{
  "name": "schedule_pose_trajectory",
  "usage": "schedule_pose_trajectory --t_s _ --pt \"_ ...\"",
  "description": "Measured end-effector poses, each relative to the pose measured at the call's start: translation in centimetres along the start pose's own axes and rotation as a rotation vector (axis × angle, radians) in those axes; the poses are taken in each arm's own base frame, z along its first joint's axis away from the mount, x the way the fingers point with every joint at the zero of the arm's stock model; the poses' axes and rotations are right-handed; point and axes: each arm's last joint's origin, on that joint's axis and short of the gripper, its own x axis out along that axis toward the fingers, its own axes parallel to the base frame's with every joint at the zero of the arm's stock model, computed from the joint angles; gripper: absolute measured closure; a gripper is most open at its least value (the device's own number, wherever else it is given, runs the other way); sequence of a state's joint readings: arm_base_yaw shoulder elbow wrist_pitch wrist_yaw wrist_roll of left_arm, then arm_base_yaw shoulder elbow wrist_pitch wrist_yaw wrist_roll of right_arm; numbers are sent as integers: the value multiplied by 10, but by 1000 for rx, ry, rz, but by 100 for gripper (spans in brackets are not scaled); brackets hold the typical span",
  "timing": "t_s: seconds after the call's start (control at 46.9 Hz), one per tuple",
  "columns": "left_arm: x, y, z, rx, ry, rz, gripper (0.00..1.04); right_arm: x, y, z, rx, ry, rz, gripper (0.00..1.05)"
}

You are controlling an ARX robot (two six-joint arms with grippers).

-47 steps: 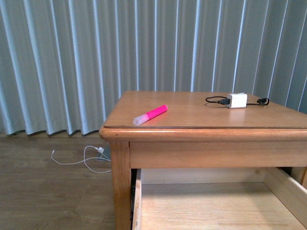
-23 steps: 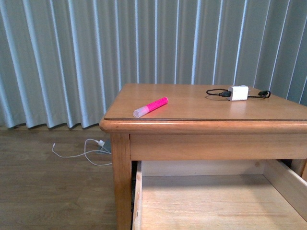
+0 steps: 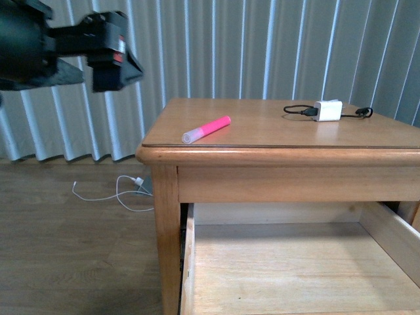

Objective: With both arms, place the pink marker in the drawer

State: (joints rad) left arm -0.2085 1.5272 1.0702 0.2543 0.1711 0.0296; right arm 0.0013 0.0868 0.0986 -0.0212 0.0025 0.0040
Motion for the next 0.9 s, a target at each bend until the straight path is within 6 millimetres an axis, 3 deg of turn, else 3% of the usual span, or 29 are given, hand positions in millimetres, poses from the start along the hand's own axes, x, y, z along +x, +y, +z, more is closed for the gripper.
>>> schedule_pose_trajectory --t_s 0.384,0.895 --pt "69 -29 -13 17 90 -20 6 0 0 0 0 0 0 9" --pt "107 -41 -20 -14 149 -91 6 0 0 0 0 0 0 9"
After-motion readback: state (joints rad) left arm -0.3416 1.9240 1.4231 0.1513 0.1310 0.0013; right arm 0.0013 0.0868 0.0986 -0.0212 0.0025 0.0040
